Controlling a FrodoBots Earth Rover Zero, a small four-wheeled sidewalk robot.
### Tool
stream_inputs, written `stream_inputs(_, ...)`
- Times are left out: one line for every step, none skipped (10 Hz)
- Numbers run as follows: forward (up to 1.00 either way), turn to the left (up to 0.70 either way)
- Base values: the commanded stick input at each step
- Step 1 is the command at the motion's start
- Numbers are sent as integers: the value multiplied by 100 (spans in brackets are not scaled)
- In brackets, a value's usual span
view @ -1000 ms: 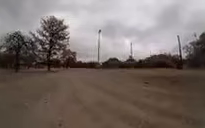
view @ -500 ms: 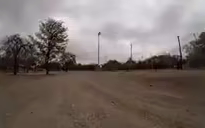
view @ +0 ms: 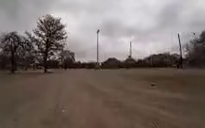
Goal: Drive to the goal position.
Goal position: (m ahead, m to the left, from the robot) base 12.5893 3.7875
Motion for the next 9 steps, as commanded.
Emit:
stream_inputs(70,33)
stream_inputs(70,17)
stream_inputs(70,2)
stream_inputs(70,-1)
stream_inputs(70,-1)
stream_inputs(70,2)
stream_inputs(70,7)
stream_inputs(70,27)
stream_inputs(70,17)
